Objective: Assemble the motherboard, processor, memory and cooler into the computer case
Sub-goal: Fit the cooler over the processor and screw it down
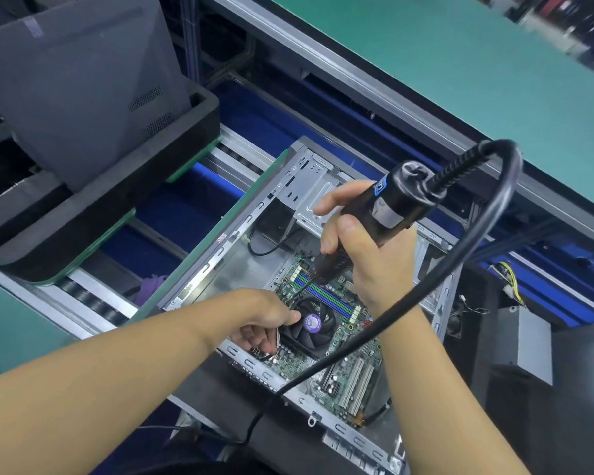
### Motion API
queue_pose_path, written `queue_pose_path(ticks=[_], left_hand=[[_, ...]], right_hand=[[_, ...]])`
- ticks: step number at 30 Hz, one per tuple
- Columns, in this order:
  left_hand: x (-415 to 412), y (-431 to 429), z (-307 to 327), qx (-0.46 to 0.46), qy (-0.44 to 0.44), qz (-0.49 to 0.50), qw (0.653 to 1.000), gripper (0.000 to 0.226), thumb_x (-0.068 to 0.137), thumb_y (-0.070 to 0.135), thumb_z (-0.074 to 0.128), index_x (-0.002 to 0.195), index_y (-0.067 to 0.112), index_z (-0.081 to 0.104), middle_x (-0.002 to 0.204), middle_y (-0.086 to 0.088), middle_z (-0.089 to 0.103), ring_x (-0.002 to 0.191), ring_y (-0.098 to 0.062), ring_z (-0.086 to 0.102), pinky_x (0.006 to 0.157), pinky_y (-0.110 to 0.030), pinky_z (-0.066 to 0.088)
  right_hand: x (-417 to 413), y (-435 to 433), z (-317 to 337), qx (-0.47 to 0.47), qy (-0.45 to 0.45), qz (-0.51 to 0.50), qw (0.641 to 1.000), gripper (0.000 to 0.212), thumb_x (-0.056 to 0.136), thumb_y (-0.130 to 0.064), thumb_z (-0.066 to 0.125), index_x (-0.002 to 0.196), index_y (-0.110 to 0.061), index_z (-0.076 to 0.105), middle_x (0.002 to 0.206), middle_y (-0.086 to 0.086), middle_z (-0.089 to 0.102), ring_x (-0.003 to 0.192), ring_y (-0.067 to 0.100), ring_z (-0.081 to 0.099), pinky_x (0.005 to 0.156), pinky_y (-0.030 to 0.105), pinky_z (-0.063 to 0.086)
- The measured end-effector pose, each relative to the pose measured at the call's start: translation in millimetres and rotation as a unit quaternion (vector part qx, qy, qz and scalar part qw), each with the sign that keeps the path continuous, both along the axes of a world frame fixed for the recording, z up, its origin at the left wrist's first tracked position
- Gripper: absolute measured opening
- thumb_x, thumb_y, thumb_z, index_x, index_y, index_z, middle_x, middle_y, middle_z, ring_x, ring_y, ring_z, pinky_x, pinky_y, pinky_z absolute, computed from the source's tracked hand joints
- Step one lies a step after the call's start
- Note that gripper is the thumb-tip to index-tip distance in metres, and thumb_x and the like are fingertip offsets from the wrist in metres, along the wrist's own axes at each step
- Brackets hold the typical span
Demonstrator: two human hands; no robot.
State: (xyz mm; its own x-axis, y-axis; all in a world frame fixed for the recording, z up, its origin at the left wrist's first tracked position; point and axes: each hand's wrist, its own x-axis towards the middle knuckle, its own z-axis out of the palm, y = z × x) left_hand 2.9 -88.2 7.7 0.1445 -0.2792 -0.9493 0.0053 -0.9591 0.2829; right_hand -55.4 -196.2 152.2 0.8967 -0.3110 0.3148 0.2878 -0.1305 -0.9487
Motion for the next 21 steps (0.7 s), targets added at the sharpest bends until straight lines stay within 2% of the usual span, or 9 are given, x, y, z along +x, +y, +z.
queue_pose_path(ticks=[3,5,7,9,11,13,15,17,21], left_hand=[[-0.9,-0.1,-1.5,-0.038,-0.034,-0.02,0.998,0.071,0.094,0.062,0.039,0.075,0.002,0.071,0.058,-0.004,0.067,0.033,-0.013,0.045,0.051,-0.02,0.048],[1.2,-1.4,3.1,-0.07,-0.149,-0.098,0.982,0.069,0.091,0.067,0.04,0.074,0.004,0.063,0.063,-0.002,0.066,0.042,-0.016,0.051,0.051,-0.023,0.045],[3.1,-3.3,10.5,-0.09,-0.308,-0.196,0.927,0.066,0.084,0.076,0.042,0.075,0.012,0.051,0.065,0.005,0.053,0.057,-0.015,0.051,0.051,-0.026,0.037],[3.1,-10.1,18.0,-0.136,-0.436,-0.248,0.854,0.066,0.074,0.084,0.045,0.069,0.018,0.043,0.064,0.007,0.046,0.057,-0.014,0.047,0.049,-0.026,0.034],[-0.9,-20.9,19.1,-0.235,-0.499,-0.292,0.782,0.068,0.064,0.086,0.054,0.078,0.02,0.042,0.075,0.007,0.047,0.071,-0.017,0.052,0.056,-0.031,0.041],[-7.0,-32.8,13.2,-0.301,-0.469,-0.393,0.731,0.091,0.053,0.086,0.061,0.111,0.018,0.046,0.111,0.0,0.05,0.105,-0.022,0.051,0.084,-0.04,0.048],[-12.5,-43.4,4.8,-0.294,-0.42,-0.484,0.709,0.128,0.048,0.085,0.064,0.146,0.014,0.025,0.144,-0.007,0.035,0.131,-0.027,0.036,0.109,-0.043,0.034],[-14.2,-48.8,-1.7,-0.3,-0.385,-0.5,0.716,0.128,0.052,0.073,0.074,0.151,0.016,0.016,0.146,-0.006,0.035,0.133,-0.027,0.037,0.111,-0.041,0.031],[-10.7,-51.3,-12.8,-0.337,-0.347,-0.473,0.736,0.1,0.056,0.055,0.075,0.138,0.019,0.033,0.127,-0.001,0.047,0.111,-0.021,0.046,0.099,-0.037,0.043]], right_hand=[[-9.6,-4.7,4.6,0.011,-0.045,-0.002,0.999,0.028,0.083,-0.009,0.057,0.094,-0.032,0.067,0.085,0.002,0.069,0.052,0.022,0.056,0.057,0.033,0.049],[-21.4,-10.8,12.9,0.046,-0.079,-0.026,0.995,0.025,0.083,-0.008,0.057,0.092,-0.03,0.066,0.085,0.002,0.068,0.051,0.022,0.056,0.057,0.033,0.047],[-37.6,-21.4,23.0,0.065,-0.115,-0.043,0.99,0.022,0.085,-0.009,0.056,0.095,-0.027,0.065,0.085,0.004,0.066,0.05,0.021,0.055,0.055,0.034,0.045],[-56.7,-32.4,34.3,0.042,-0.126,-0.051,0.99,0.021,0.086,-0.009,0.056,0.097,-0.024,0.064,0.084,0.004,0.065,0.049,0.022,0.053,0.053,0.035,0.044],[-74.8,-36.9,39.9,0.041,-0.113,-0.056,0.991,0.02,0.086,-0.008,0.056,0.097,-0.023,0.063,0.082,0.004,0.064,0.049,0.022,0.052,0.053,0.034,0.043],[-89.1,-33.9,36.2,0.071,-0.093,-0.073,0.99,0.02,0.083,-0.008,0.056,0.094,-0.022,0.064,0.08,0.005,0.063,0.048,0.022,0.051,0.052,0.031,0.044],[-98.3,-28.3,28.6,0.09,-0.086,-0.095,0.988,0.02,0.082,-0.007,0.056,0.092,-0.023,0.064,0.078,0.005,0.063,0.047,0.021,0.051,0.053,0.03,0.044],[-102.4,-23.3,22.4,0.079,-0.08,-0.101,0.989,0.023,0.082,-0.006,0.055,0.092,-0.024,0.063,0.078,0.003,0.064,0.047,0.02,0.052,0.053,0.031,0.046],[-103.7,-20.4,13.8,0.059,-0.067,-0.099,0.991,0.027,0.083,-0.003,0.054,0.093,-0.026,0.063,0.079,-0.001,0.064,0.049,0.018,0.053,0.054,0.03,0.048]])
